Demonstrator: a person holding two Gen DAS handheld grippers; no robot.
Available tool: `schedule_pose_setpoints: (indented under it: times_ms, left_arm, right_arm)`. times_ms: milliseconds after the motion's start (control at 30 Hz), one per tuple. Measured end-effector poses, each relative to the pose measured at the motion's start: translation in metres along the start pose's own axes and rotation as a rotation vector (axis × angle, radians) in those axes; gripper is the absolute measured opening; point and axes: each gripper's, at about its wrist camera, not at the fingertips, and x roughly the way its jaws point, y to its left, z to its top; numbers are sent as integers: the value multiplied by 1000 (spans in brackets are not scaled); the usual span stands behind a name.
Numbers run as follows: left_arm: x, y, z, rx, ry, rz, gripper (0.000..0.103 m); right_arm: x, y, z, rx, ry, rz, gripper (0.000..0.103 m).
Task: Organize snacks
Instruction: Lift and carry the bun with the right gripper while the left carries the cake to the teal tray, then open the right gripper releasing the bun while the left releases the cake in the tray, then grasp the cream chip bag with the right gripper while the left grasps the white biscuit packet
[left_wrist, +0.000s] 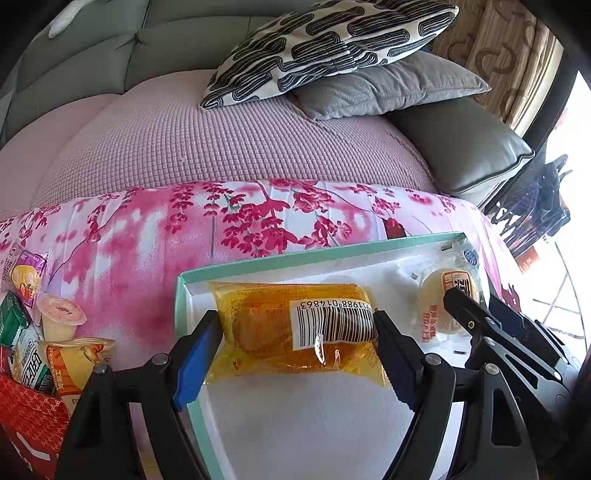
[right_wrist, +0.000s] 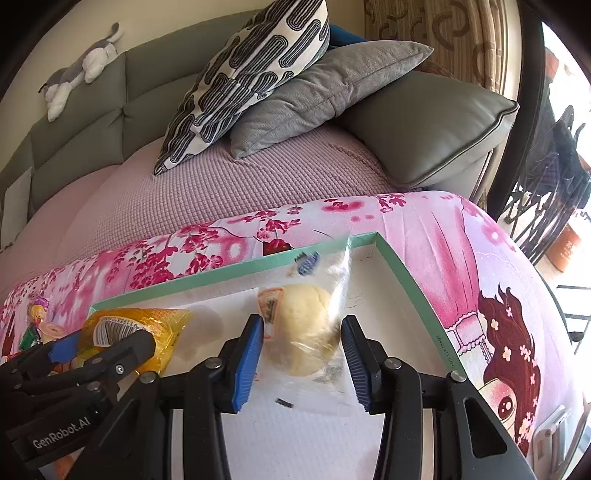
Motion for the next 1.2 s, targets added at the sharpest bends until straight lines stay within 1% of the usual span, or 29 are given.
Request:
schedule_pose_setpoints:
  times_ms: [33, 100, 167, 233, 267, 333, 367, 500, 533, 700, 833, 900, 1000, 1100, 1200]
  left_arm:
    - [1, -1, -1, 3, 5, 8, 82]
    - [0, -3, -1, 9, 8, 20, 83]
    - [-4, -3, -3, 3, 4, 29, 84]
    - [-11, -2, -3, -4, -15, 39, 86]
    - [-16, -1, -4, -10, -25, 45, 92]
    - [-25, 2, -5, -26, -49, 51, 97]
    - [-28, 3, -4, -33, -57, 51, 98]
    - [-44, 14, -10, -57, -69, 69, 101]
    - [-49, 19, -13, -67, -75, 79, 101]
    - [-78, 46, -38, -118, -119, 129, 101]
    - [-100, 63, -65, -99, -153, 191, 101]
    - [-108, 73, -77, -93, -155, 216, 101]
    - [-120, 92, -91, -111, -156, 238, 101]
    - [-125, 113, -98, -156, -134, 255, 101]
    - [-130, 130, -102, -198, -127, 273, 101]
  right_arm:
    - [0, -1, 1, 2, 2, -7, 47]
    - [0, -3, 2, 14, 13, 1, 51]
    - [-2, -5, 2, 21, 14, 10, 65]
    - [-6, -5, 1, 16, 7, 6, 69]
    - [-8, -5, 0, 15, 6, 6, 74]
    - [-12, -5, -2, 18, 7, 13, 81]
    - [-15, -5, -3, 20, 6, 17, 86]
    - [-27, -4, -11, 19, -5, 31, 97]
    - [-31, -3, -13, 20, -8, 31, 103]
    - [-53, 2, -34, 40, -25, 45, 103]
    - [-72, 16, -57, 29, -39, 22, 103]
    - [-80, 23, -69, 29, -43, 35, 103]
    - [-86, 34, -82, 22, -33, 45, 103]
    - [-89, 49, -89, -5, -25, 61, 103]
    - [-95, 67, -89, -45, -43, 76, 103]
